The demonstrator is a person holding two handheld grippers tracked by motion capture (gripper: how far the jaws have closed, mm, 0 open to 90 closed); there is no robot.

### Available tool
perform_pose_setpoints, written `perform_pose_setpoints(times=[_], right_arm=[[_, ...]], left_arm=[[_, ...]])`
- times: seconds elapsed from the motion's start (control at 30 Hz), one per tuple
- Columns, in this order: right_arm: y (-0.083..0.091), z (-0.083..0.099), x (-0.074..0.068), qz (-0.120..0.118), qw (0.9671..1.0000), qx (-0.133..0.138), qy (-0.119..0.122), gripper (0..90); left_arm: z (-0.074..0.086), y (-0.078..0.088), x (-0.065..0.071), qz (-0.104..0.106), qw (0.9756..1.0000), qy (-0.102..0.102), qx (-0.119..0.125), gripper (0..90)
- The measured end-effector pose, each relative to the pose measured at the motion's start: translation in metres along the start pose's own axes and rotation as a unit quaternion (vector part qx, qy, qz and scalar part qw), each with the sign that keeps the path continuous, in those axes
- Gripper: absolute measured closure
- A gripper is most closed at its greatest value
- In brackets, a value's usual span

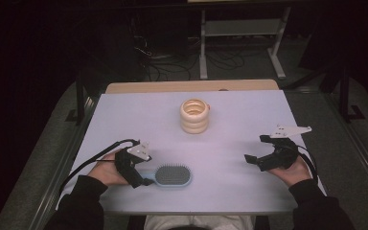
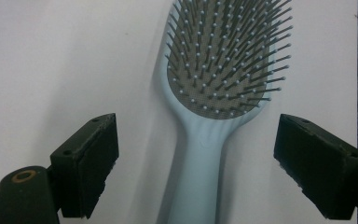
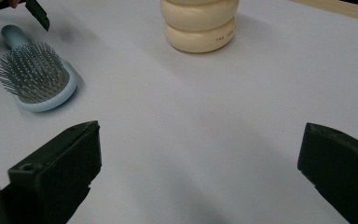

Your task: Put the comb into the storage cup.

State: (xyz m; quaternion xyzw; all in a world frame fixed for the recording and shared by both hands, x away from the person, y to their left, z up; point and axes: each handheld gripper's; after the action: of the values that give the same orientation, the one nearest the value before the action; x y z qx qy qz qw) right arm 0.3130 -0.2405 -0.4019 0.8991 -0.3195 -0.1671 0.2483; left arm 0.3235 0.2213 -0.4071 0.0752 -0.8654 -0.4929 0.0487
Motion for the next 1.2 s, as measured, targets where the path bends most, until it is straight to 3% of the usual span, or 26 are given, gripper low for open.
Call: perform_pose_setpoints(times=[0.3, 0.57, 0.83, 1.03, 1.2], right_arm=[[0.000, 0.000, 0.000, 0.000, 1.0000, -0.001, 0.000, 0.0], [0.000, 0.000, 0.000, -0.001, 1.0000, -0.001, 0.001, 0.0], [-0.001, 0.000, 0.000, -0.001, 1.0000, -0.002, 0.000, 0.0], [-0.001, 0.000, 0.000, -0.001, 1.0000, -0.003, 0.000, 0.0], [-0.001, 0.000, 0.000, -0.001, 1.0000, -0.002, 0.000, 0.0]], left_arm=[[0.002, -0.006, 0.002, -0.005, 0.9996, -0.009, -0.026, 15.3], [0.003, -0.012, 0.003, -0.001, 0.9988, -0.019, -0.046, 24.4], [0.004, -0.016, 0.006, -0.010, 0.9973, -0.037, -0.062, 40.7], [0.004, -0.015, 0.007, -0.014, 0.9972, -0.044, -0.059, 48.6], [0.002, -0.015, 0.008, -0.005, 0.9967, -0.055, -0.059, 65.0]])
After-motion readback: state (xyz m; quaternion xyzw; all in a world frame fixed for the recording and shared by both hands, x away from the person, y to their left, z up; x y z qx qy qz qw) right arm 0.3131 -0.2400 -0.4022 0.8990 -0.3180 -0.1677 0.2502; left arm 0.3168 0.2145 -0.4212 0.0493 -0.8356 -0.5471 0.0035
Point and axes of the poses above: each handheld gripper's, and its own axes: y roughly backward along the jaws, z roughly out of its underside, x roughly to its right, and after that the axes turned 1 degree about -z, right-handed
